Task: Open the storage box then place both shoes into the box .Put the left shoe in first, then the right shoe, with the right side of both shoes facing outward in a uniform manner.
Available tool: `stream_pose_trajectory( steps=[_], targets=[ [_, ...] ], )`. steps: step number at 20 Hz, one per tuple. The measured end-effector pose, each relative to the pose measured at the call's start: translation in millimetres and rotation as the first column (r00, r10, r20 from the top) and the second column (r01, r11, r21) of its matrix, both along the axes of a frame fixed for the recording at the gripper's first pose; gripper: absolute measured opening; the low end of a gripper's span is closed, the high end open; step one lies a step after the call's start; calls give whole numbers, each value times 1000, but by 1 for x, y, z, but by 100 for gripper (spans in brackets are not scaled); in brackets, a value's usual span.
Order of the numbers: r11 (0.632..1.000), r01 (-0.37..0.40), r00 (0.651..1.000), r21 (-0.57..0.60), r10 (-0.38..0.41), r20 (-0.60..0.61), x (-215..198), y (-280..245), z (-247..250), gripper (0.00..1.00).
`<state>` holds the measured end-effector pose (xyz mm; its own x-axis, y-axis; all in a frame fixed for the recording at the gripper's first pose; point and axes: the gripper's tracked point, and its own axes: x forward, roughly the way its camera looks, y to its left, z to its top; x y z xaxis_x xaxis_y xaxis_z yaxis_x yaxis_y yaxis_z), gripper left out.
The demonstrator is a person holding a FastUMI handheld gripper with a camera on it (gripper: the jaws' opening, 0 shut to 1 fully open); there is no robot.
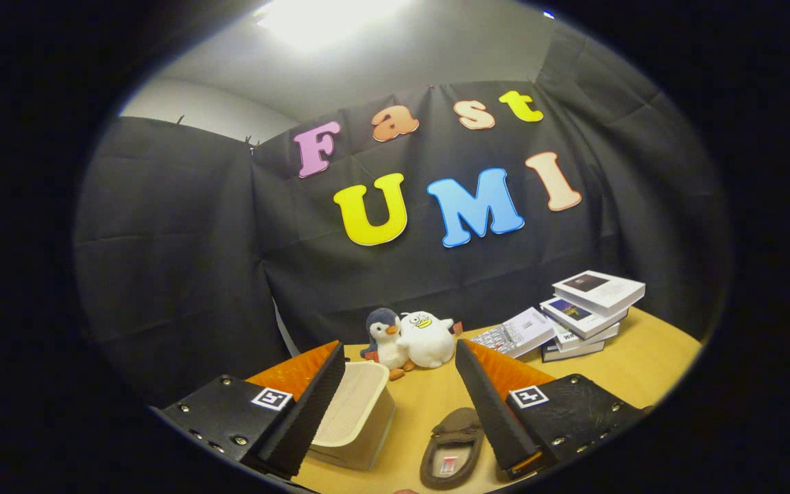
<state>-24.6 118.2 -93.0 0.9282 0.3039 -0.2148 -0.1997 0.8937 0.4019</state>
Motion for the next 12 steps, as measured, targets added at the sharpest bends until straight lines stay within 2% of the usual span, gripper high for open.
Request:
stream_pose_trajectory(
  steps=[4, 8, 12],
  targets=[
    [991, -17, 992, 129, 33, -124, 3, 23, -28, 99],
    [963, -12, 971, 269, 76, -228, 2, 46, -53, 99],
    [938, 7, 944, 347, 109, -312, -1, 65, -80, 97]
  ],
)
